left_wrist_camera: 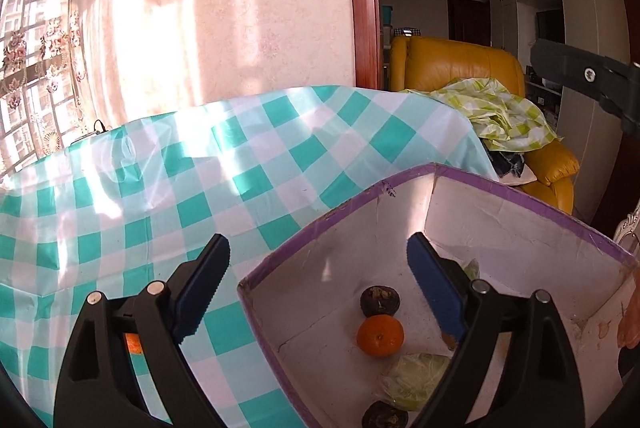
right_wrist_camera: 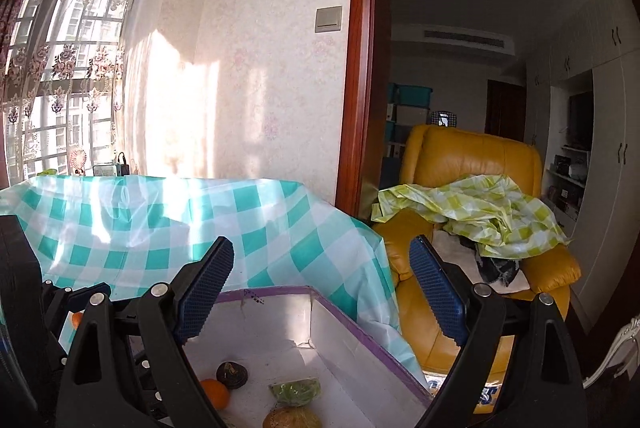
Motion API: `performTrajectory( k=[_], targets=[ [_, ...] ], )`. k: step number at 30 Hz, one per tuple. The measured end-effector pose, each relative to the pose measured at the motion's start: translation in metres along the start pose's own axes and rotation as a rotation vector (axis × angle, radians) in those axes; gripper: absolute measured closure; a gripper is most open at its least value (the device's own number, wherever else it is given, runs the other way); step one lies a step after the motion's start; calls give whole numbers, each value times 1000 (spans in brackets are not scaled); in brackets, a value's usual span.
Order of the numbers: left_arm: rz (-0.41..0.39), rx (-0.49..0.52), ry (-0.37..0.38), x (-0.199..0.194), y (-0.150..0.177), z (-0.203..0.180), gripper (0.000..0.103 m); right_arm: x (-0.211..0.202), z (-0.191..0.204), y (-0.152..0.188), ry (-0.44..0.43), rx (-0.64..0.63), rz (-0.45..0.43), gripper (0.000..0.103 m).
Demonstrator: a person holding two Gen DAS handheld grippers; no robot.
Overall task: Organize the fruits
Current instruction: 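Withdraw both open tools from the box back over the table, then close the left tool on an orange while right tool grasps another orange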
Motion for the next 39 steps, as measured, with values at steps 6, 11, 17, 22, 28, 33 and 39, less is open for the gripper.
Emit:
performTrajectory(
  k=[6, 11, 17, 22, 28, 33, 39],
  targets=[
    [-41, -53, -56, -14, 0, 25, 13, -19, 26, -3, -53, -22, 6, 16],
    [-70, -129, -116, -25, 7, 54, 13, -47, 49, -9, -112, -25, -7, 16],
    [-50, -194, -161, -24, 27, 88, 13, -80, 75, -6, -196, -42, -15, 16],
    [8, -253, -184, -13, 52, 118, 13, -99, 96, 7, -259, -67, 3, 16],
    [143, -346, -173, 13, 91, 156, 13, -116, 114, 37, -320, -91, 63, 16],
    [293, -399, -84, 45, 123, 170, 35, -130, 126, 63, -347, -127, 100, 16],
    [388, -395, -53, 63, 141, 170, 50, -146, 136, 99, -384, -160, 174, 16]
  ],
)
Point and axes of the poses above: each gripper's, at about its wrist camera, not at the fingertips, and x roughly the way its jaws point, z to its left, y to its underside, the point moved 3 cm from there along x, roughly the way its jaws point, and after that the axes turned 14 degrees about x, right-handed, at the moved point
